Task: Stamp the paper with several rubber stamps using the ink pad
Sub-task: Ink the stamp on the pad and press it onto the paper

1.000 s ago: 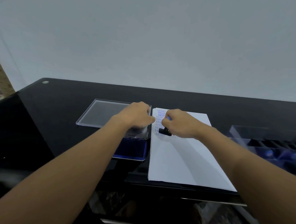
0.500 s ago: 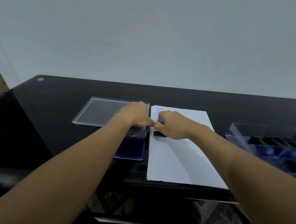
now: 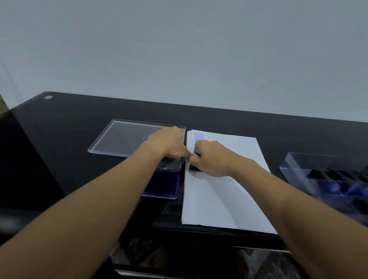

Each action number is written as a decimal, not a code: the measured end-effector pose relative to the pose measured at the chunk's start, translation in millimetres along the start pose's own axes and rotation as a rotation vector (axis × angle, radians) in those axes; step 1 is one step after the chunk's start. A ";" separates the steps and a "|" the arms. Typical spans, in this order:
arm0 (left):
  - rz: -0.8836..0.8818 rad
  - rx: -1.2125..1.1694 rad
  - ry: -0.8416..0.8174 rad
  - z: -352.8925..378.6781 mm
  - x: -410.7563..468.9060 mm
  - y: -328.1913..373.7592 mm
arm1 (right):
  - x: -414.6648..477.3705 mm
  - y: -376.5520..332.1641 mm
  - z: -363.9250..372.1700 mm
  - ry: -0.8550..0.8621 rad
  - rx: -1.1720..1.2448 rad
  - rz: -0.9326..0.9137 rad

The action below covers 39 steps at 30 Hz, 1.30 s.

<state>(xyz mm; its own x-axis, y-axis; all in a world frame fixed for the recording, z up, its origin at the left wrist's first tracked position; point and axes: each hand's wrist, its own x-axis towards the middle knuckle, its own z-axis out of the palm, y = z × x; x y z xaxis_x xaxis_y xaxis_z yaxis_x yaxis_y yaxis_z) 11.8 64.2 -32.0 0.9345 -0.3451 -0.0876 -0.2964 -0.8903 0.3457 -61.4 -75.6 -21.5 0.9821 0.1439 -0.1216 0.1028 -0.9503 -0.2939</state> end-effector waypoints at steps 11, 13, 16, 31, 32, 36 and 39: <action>0.013 0.013 -0.067 -4.3 1.2 0.4 | -2.3 -1.1 10.0 0.060 0.056 0.004; 0.011 0.014 -0.058 -3.1 2.5 0.2 | -2.9 -1.3 11.1 0.077 0.051 0.003; 0.006 0.012 -0.055 -2.5 2.8 0.3 | -3.3 -1.9 11.5 0.083 0.049 -0.002; 0.009 0.009 -0.063 -3.6 3.3 0.5 | 0.0 -0.5 15.6 0.113 0.050 0.001; 0.009 0.007 -0.062 -3.7 2.8 0.6 | 0.1 0.0 16.4 0.117 0.051 0.001; 0.011 0.004 -0.061 -3.3 2.2 0.2 | -0.7 1.6 20.3 0.141 0.053 0.004; 0.006 -0.002 -0.058 -2.3 2.3 -0.2 | -0.9 2.5 22.3 0.152 0.058 0.013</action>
<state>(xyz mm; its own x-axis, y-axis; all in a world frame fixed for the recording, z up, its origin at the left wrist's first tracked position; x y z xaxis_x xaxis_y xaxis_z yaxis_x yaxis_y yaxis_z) 14.5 64.3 -30.1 0.9197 -0.3672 -0.1391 -0.3017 -0.8877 0.3478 -65.5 -71.9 -43.3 0.9963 0.0839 0.0177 0.0848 -0.9337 -0.3479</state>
